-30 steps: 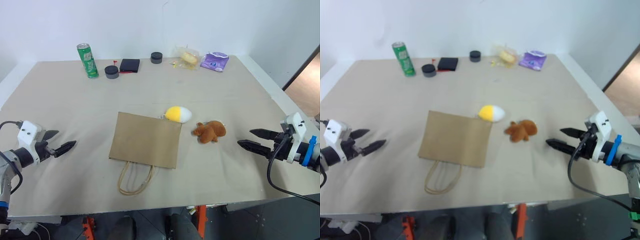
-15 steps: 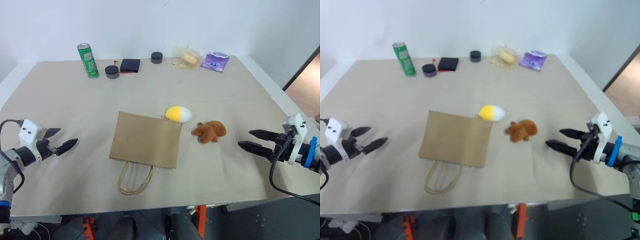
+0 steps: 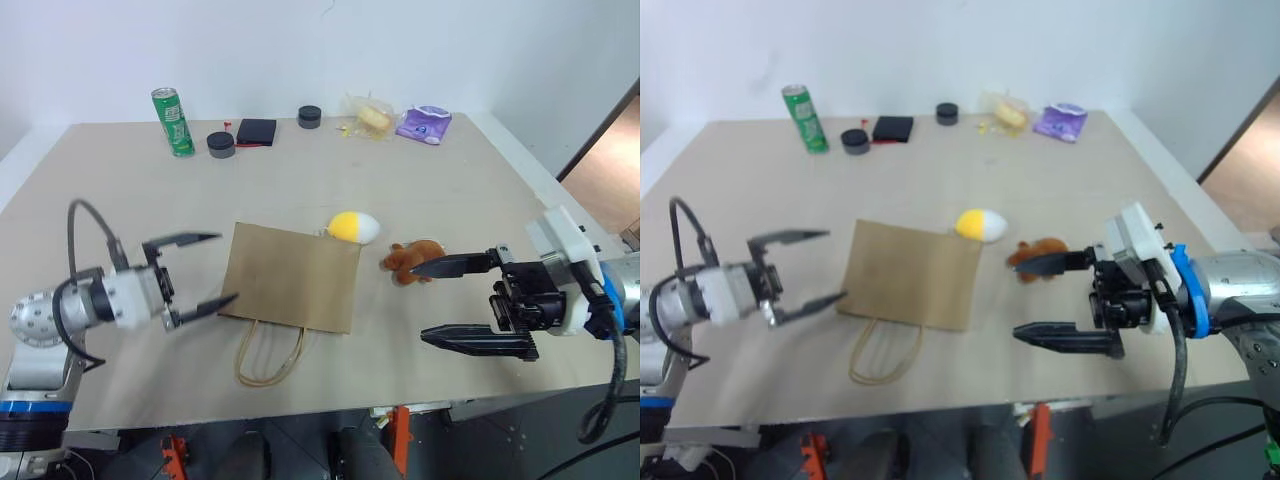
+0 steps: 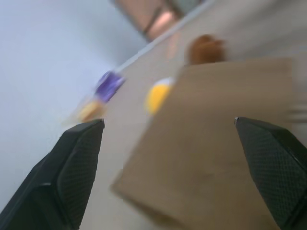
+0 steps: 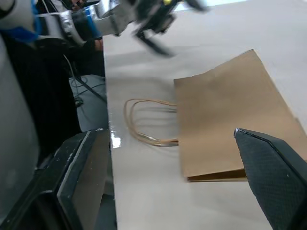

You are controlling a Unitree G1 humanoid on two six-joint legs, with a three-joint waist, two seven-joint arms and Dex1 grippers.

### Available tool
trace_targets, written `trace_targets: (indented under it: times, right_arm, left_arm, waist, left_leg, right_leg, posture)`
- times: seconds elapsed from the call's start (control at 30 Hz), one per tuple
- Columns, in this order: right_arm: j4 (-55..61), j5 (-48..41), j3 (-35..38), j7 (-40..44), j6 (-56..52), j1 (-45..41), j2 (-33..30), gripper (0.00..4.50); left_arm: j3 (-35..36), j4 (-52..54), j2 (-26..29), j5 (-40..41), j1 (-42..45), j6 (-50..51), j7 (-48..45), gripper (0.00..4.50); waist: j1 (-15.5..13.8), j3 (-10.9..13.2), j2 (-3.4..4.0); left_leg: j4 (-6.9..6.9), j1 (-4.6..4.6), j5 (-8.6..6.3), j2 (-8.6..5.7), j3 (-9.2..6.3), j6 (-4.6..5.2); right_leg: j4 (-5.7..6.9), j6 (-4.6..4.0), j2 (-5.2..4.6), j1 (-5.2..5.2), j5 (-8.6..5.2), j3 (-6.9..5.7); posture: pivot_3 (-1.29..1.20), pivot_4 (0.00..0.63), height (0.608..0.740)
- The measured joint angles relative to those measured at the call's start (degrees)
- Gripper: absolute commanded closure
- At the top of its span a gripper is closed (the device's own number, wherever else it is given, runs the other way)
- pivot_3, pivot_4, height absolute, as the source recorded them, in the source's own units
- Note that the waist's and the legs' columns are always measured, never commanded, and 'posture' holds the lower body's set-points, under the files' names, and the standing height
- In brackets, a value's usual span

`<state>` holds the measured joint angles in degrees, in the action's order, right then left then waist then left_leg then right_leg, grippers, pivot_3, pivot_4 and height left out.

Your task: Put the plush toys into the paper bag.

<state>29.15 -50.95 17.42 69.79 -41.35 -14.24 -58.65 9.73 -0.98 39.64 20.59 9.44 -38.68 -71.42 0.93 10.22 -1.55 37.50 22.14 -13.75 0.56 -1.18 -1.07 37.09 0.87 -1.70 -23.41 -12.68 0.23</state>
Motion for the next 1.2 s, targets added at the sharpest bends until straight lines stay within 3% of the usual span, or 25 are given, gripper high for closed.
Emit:
trace_targets:
  times: [0.2,0.47,0.8,1.2]
  right_arm:
    - [1.5,2.34,-1.77,-1.41,2.1,2.95,0.66,0.02]
    - [5.88,1.31,-1.64,-3.78,2.58,4.47,0.65,0.02]
    - [6.67,-0.79,-1.38,-6.27,2.25,4.54,0.65,0.02]
    - [6.71,-2.2,-1.38,-8.36,1.92,4.53,0.65,0.02]
  left_arm:
    - [-3.85,-7.61,1.75,4.35,1.24,-17.22,-9.86,0.0]
    - [-10.29,-17.08,2.17,6.23,5.41,-30.93,-12.94,0.0]
    - [-16.91,-29.31,2.53,1.41,9.59,-42.29,-8.73,0.0]
    - [-22.94,-30.77,4.42,-3.0,10.99,-44.2,2.66,0.0]
  waist:
    - [-0.26,0.02,0.01]
    - [-0.14,0.02,0.01]
    - [-0.16,0.02,0.01]
    - [-0.15,0.02,0.01]
  left_leg:
    - [0.05,0.06,0.01,0.25,0.01,0.01]
    - [0.05,0.07,0.0,0.31,0.05,0.02]
    - [0.05,0.06,0.0,0.32,0.05,0.02]
    - [0.05,0.04,0.0,0.39,0.07,0.02]
  right_leg:
    - [0.0,-0.03,0.29,-0.04,0.06,0.0]
    - [0.0,0.01,0.36,-0.06,0.09,0.04]
    - [0.0,0.04,0.38,-0.06,0.12,0.06]
    - [0.0,0.06,0.4,-0.06,0.13,0.06]
  posture:
    - [0.0,0.15,0.74]
    - [0.0,0.15,0.74]
    - [0.0,0.15,0.74]
    - [0.0,0.15,0.74]
